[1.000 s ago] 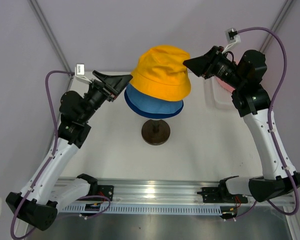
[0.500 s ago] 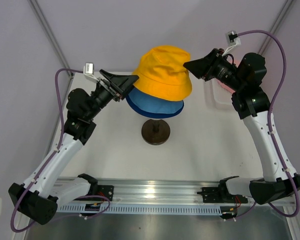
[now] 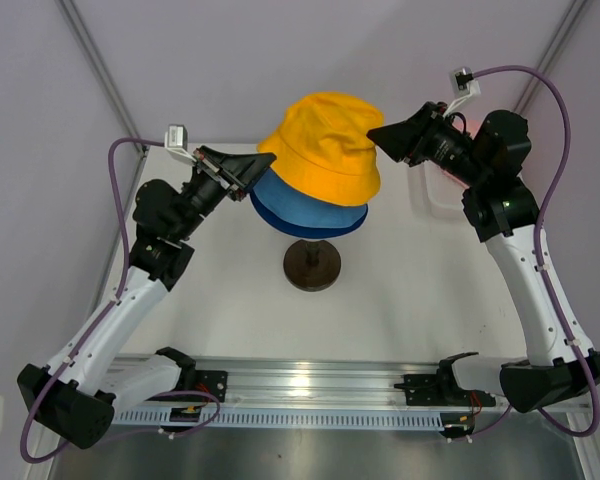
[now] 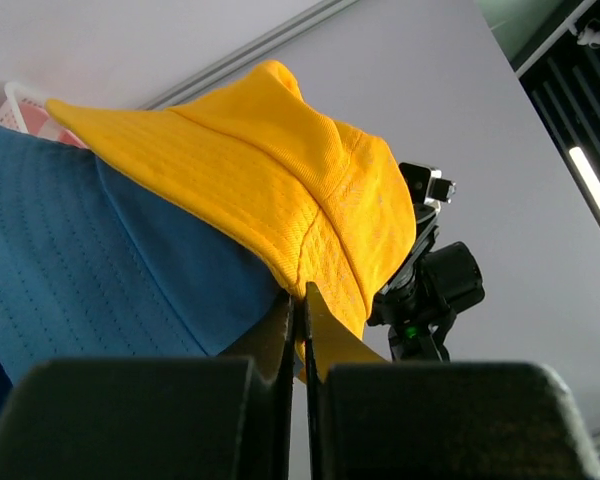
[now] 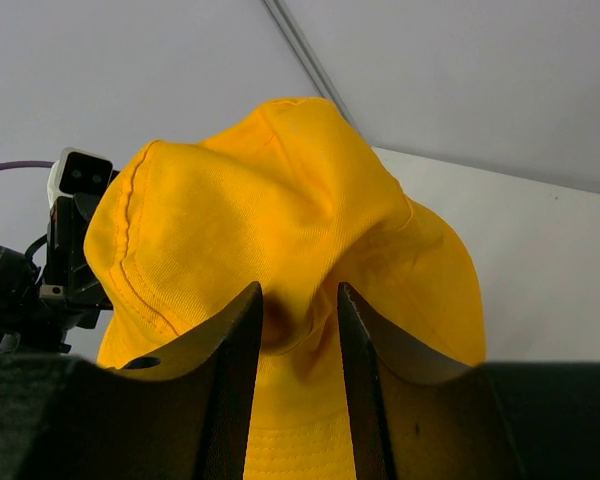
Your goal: Stack the hats
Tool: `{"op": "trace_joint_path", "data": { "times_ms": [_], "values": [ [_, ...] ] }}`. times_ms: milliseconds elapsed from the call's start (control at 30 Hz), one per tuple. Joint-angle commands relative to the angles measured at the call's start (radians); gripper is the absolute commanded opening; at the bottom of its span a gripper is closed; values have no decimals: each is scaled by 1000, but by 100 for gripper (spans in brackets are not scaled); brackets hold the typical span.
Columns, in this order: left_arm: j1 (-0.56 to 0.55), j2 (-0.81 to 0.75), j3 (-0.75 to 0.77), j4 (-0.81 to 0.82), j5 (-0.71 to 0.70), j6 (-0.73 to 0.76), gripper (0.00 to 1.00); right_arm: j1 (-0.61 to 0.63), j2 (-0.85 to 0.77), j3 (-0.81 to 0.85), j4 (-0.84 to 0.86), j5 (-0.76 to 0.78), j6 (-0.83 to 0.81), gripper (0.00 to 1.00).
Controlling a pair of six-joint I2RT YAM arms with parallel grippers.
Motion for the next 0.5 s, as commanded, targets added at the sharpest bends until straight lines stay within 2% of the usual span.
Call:
{"op": "trace_joint_path", "data": {
  "times_ms": [0, 100, 133, 233, 267, 300, 333, 367, 467],
  "values": [
    [-6, 4, 11, 29, -9, 19, 1, -4, -24, -2, 41, 6, -20, 40],
    [-6, -4, 4, 23, -5, 48, 1, -17, -24, 0, 16, 13, -30, 42],
    [-6, -14, -8, 21, -5, 64, 1, -27, -32, -3, -6, 19, -24, 55],
    [-5, -39, -16, 1, -5, 120, 1, -125, -78, -46, -17, 12, 76, 66],
    [-6, -45, -16, -11, -5, 152, 1, -197, -95, -68, -5, -26, 110, 68],
    [-6, -50, -15, -37, -9, 162, 1, -231, -113, -94, 15, -42, 140, 73],
    [-6, -59, -18, -43, -12, 176, 1, -259, -150, -147, 53, -46, 188, 82],
    [-6, -63, -24, -47, -17, 179, 1, -305, -162, -170, 64, -39, 205, 83],
    [-6, -71, -47, -53, -32, 171, 1, -328, -184, -265, 99, -34, 278, 85]
  ]
}}
